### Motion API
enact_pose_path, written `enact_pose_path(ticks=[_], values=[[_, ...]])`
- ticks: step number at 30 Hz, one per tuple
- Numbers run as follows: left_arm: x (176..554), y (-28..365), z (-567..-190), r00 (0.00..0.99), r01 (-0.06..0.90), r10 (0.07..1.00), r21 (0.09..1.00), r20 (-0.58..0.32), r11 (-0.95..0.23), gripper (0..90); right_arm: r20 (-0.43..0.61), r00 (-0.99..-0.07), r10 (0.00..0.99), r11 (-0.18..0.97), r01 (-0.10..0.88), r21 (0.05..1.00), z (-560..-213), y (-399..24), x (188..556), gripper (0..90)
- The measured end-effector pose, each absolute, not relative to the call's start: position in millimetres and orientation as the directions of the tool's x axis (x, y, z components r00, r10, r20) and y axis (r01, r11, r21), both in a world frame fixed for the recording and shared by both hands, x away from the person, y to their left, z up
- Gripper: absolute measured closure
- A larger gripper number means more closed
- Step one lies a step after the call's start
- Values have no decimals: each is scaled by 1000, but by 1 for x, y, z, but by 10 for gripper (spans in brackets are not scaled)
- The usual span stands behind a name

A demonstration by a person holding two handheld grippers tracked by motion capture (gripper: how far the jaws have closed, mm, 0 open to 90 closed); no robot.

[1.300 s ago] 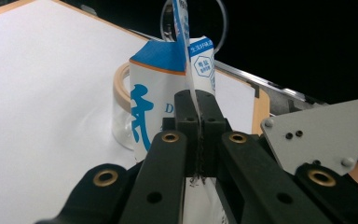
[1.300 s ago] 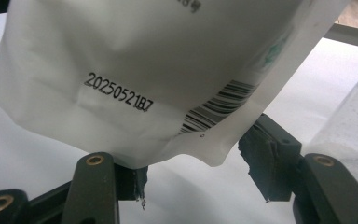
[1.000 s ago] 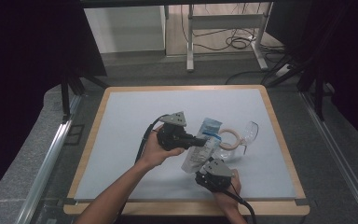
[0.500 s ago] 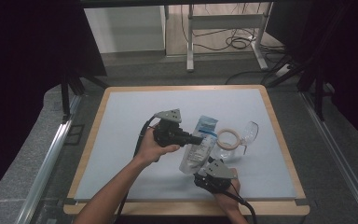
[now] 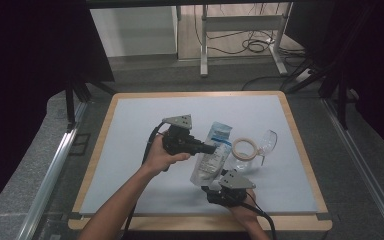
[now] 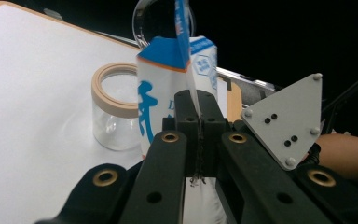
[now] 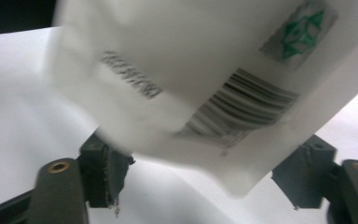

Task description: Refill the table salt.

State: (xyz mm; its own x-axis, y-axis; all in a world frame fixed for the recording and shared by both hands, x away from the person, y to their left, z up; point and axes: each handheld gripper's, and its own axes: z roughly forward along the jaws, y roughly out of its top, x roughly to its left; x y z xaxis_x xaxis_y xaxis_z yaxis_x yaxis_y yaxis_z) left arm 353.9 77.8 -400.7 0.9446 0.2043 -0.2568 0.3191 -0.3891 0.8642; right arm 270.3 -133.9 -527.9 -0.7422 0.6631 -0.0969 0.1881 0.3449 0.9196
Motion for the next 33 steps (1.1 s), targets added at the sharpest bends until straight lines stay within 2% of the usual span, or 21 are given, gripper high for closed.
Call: enact_pose_path(ticks=[5, 10, 19, 24, 33], values=[[353, 80, -402, 942, 324, 219, 861, -255, -392, 900, -75, -724, 686, 320, 207, 925, -528, -136, 272, 260], [349, 79, -400, 944, 321, 209, 865, -257, -386, 900, -101, -702, 705, 330, 199, 923, -527, -135, 275, 256], [343, 73, -394, 947, 308, 209, 873, -244, -378, 900, -231, -656, 719, 403, 123, 907, -524, -125, 269, 291], [347, 74, -395, 941, 323, 225, 873, -254, -366, 900, -195, -666, 720, 381, 145, 913, -521, -127, 268, 338], [362, 66, -397, 920, 373, 270, 841, -283, -392, 900, -145, -661, 737, 343, 180, 922, -527, -125, 273, 344]])
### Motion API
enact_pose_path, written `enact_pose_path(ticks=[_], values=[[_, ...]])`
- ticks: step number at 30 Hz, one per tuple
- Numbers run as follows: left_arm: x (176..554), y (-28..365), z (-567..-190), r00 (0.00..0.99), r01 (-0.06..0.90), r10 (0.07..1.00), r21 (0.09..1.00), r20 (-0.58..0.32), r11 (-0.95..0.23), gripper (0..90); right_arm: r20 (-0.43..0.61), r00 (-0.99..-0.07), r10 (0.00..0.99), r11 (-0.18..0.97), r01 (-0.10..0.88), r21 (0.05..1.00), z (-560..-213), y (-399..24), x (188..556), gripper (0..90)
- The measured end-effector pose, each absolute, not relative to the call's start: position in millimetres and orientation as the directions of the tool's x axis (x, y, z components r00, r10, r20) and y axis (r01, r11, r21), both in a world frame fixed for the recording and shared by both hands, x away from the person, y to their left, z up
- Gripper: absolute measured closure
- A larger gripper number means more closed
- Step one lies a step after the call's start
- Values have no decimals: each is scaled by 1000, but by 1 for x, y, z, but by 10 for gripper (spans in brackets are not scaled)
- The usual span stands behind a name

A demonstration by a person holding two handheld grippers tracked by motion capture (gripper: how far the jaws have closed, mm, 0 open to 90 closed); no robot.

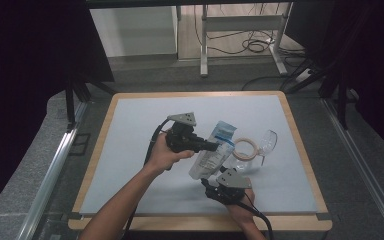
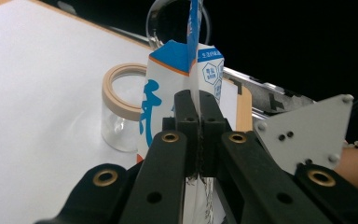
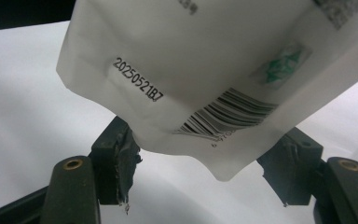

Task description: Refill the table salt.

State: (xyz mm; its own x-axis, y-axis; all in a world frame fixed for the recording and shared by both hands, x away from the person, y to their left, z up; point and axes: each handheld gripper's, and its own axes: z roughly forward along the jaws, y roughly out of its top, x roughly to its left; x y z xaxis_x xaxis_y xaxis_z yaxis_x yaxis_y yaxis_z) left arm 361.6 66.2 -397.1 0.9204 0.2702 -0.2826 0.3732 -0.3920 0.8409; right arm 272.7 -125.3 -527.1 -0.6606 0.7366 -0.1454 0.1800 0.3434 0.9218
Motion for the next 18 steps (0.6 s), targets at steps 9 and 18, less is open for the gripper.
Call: enact_pose_path(ticks=[9, 18], values=[[373, 54, -393, 910, 401, 290, 804, -296, -438, 900, -104, -637, 764, 302, 211, 930, -529, -123, 275, 343], [392, 45, -389, 897, 435, 305, 766, -320, -474, 900, -68, -605, 793, 260, 235, 937, -529, -122, 281, 346]])
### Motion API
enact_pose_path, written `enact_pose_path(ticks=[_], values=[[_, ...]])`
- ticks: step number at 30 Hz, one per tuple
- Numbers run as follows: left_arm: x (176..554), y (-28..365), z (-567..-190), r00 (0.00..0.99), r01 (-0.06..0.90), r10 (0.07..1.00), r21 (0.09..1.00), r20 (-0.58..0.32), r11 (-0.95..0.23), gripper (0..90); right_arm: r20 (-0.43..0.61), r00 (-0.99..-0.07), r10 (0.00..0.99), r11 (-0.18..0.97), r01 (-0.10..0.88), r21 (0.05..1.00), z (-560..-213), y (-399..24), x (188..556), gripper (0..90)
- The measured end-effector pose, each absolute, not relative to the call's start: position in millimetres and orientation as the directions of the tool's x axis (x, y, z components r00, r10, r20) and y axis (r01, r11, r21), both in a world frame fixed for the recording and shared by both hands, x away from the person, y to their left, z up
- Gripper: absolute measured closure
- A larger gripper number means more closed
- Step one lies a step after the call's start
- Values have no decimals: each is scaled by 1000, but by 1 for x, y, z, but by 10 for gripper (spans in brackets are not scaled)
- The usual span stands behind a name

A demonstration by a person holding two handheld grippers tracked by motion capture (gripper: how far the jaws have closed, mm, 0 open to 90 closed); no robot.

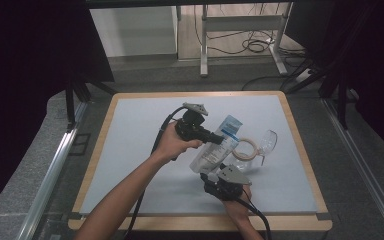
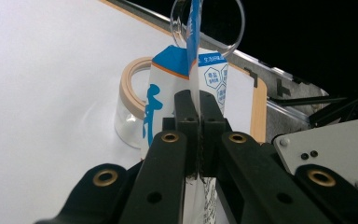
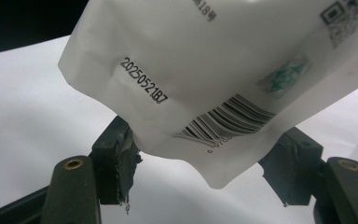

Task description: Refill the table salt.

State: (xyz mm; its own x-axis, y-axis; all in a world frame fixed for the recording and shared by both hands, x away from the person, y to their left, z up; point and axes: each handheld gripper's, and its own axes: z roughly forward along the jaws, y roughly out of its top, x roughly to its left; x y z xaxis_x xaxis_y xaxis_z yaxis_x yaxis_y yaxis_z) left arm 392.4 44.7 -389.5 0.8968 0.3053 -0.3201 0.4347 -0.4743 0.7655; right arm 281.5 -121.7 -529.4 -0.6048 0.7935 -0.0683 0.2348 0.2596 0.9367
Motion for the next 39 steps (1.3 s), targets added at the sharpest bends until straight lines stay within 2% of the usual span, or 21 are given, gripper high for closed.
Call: enact_pose_path(ticks=[12, 22, 39], values=[[407, 24, -380, 906, 422, 290, 729, -310, -539, 900, -30, -513, 858, 177, 239, 955, -529, -120, 282, 349], [418, 12, -381, 908, 418, 290, 702, -302, -577, 900, -22, -482, 876, 161, 250, 955, -529, -120, 285, 362], [429, -12, -381, 913, 407, 302, 674, -274, -617, 900, 90, -431, 898, 58, 319, 946, -528, -118, 297, 364]])
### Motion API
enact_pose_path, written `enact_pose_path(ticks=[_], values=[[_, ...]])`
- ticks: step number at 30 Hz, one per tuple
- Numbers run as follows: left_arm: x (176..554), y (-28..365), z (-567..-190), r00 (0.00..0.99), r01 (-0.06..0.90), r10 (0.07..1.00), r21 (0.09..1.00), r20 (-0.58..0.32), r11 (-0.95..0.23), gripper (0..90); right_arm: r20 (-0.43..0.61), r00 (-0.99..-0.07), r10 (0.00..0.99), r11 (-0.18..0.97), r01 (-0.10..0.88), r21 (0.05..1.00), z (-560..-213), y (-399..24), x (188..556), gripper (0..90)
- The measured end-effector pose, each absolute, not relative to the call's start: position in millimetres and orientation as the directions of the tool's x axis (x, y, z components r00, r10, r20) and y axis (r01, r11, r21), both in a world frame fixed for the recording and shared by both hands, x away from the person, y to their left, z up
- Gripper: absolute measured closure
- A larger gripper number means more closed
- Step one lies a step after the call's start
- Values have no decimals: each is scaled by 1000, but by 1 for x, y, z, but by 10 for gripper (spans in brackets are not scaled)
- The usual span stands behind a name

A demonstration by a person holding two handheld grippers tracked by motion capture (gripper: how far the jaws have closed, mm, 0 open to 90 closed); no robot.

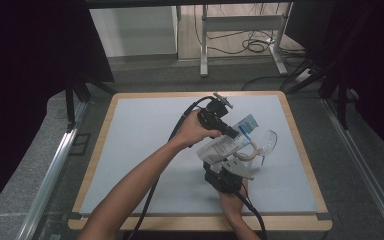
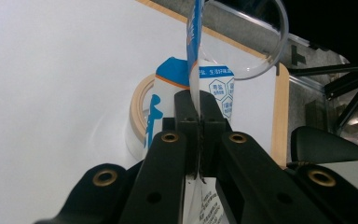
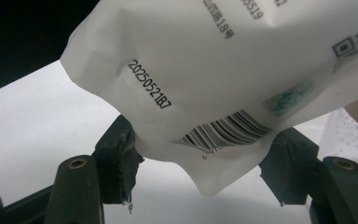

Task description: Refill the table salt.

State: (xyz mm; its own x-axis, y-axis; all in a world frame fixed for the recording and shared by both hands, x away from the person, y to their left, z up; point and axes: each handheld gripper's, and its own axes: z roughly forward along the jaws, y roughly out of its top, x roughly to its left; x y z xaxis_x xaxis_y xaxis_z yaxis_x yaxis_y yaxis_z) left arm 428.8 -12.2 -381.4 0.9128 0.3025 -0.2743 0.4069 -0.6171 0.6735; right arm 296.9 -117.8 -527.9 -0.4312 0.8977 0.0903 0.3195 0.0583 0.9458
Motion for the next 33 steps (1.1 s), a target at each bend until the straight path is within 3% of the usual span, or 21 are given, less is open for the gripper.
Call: enact_pose_path(ticks=[33], values=[[431, -22, -379, 918, 394, 303, 666, -255, -634, 900, 132, -389, 912, -5, 311, 951, -522, -109, 297, 366]])
